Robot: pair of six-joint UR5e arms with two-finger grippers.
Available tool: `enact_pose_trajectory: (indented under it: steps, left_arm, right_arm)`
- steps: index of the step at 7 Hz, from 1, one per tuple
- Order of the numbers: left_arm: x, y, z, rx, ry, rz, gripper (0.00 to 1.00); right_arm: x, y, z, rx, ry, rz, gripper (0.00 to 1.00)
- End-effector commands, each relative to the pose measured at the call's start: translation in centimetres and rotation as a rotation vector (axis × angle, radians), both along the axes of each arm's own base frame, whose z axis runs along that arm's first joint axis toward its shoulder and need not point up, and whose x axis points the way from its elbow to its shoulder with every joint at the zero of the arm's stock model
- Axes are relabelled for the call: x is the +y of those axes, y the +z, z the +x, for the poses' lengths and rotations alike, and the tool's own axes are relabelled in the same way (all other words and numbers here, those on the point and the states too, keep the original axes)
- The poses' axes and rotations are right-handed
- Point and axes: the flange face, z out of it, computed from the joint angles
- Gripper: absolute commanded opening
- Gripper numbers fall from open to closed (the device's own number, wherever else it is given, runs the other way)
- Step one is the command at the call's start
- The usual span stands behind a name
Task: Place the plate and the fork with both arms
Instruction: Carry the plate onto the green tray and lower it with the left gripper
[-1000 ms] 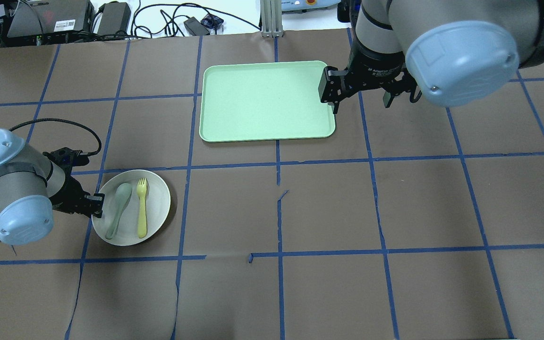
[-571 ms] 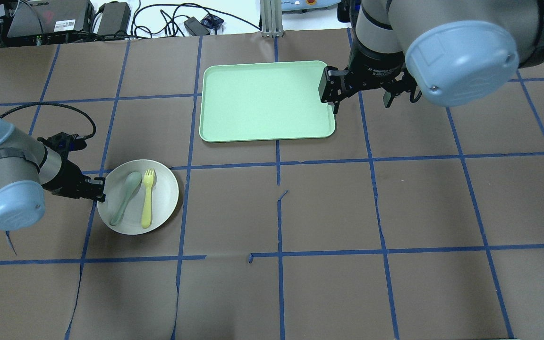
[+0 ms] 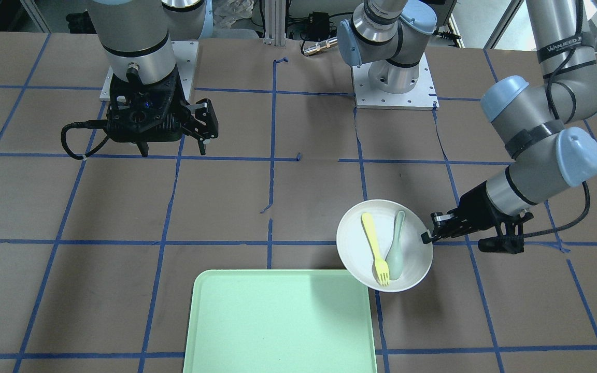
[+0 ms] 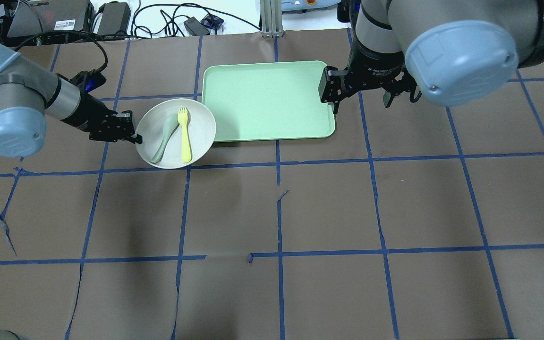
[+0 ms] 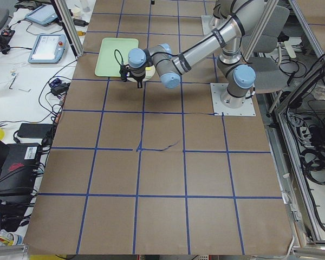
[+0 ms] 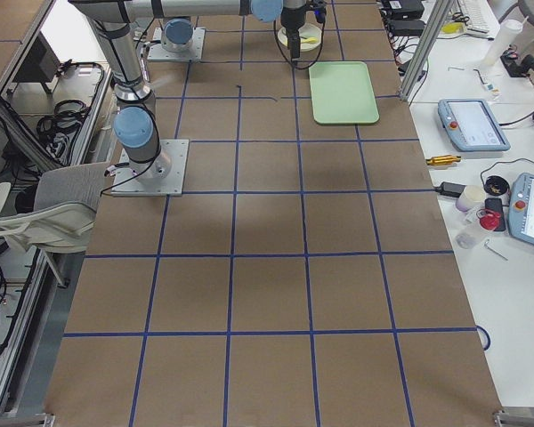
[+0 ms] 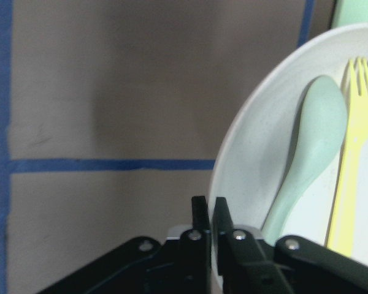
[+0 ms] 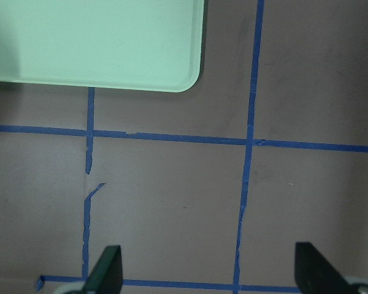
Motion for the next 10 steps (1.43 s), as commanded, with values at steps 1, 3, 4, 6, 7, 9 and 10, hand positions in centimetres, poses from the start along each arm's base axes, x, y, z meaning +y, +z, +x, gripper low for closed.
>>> enact_pose_trajectory:
  steps: [1,3,4,6,7,9,10]
  left_arm:
    - [-8.3,-0.8,-8.4,0.042,0.057,0.037,0.00]
    - [-12.8,-3.5,-15.4,0.030,-0.006,0.035,0.00]
    - [-13.7,-5.4,-17.6,0.018,-0.040,0.029,0.00]
    - [-14.5,-8.6,-19.1,-0.039,-0.035,0.003,0.00]
    - [-14.6,-9.3,-19.6,-0.054,-0.037,-0.011,0.00]
    - [-14.6,-7.1,-19.5,-0.062,-0.060,-0.083,1.00]
    - [-13.9,-5.4,-18.0,-0.130,-0.047,-0.032,1.00]
  right_arm:
    - [0.0,0.0,0.0,0.000,-0.001,0.000,1.00]
    - [0.0,-0.1,0.0,-0.001,-0.001,0.003,1.00]
    - [0.0,-0.1,0.0,-0.001,-0.001,0.003,1.00]
    - [-0.1,-0.2,0.0,0.001,-0.001,0.004,1.00]
    - [-0.1,-0.2,0.0,0.001,-0.001,0.004,1.00]
    - [-0.1,-0.2,0.0,0.000,-0.001,0.003,1.00]
    - [-0.1,-0.2,0.0,0.000,-0.001,0.003,1.00]
